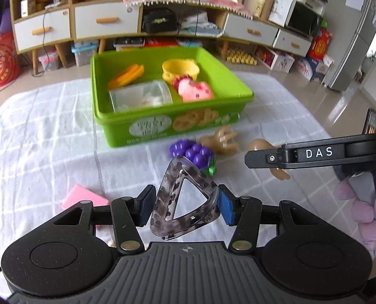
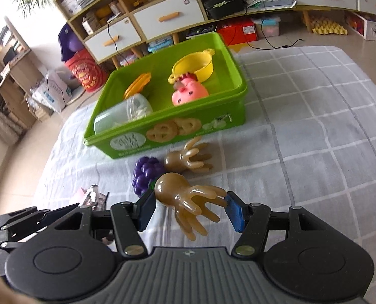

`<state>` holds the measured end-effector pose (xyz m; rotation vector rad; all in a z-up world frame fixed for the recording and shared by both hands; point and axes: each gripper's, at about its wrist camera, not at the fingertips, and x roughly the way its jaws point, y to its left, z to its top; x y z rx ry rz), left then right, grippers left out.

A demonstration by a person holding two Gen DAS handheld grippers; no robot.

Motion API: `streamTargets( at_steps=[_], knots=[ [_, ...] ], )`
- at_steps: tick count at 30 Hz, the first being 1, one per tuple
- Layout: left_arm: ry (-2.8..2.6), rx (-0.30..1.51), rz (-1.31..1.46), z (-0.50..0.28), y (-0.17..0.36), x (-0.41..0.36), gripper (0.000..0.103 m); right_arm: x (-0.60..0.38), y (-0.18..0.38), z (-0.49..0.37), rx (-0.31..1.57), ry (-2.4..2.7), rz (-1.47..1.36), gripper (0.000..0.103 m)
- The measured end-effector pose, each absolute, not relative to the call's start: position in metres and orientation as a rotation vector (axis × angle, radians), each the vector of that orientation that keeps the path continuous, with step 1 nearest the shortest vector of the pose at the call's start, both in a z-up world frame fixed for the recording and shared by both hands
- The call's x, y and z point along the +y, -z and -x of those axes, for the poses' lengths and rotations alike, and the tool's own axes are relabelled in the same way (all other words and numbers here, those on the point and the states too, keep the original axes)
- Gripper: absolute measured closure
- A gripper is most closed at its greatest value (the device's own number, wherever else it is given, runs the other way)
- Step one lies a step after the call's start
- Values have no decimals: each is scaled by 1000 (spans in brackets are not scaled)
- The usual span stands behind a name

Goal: Organize rigid objects
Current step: 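Carry the hair clip with the left gripper while the right carries the squid into the bin, releasing both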

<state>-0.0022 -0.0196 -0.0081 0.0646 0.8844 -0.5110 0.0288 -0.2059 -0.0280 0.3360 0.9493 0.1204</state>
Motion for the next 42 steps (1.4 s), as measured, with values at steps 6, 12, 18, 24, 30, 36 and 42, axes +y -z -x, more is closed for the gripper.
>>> streamTargets(
  at_steps=[6,12,18,24,30,36,42],
  knots=[
    [505,842,-30,-6,-10,-19,46,-216,17,-35,913,-122,-401,57],
    [506,815,-41,-26,-23,-28,46,-223,4,-47,876,-101,-400,57],
    [515,794,-18,-68,-35,-48,46,-232,-10,-70,815,-76,-371,57],
    [540,797,-31,-105,-30,-72,46,-235,-10,-92,750,-79,-327,57],
    [556,824,-121,-136,-10,-91,46,-227,0,-102,703,-107,-243,57],
    [562,852,-134,-158,5,-96,50,-214,11,-107,684,-105,-108,57],
    [547,874,-120,-165,15,-98,50,-205,25,-111,696,-99,-37,57]
  ],
)
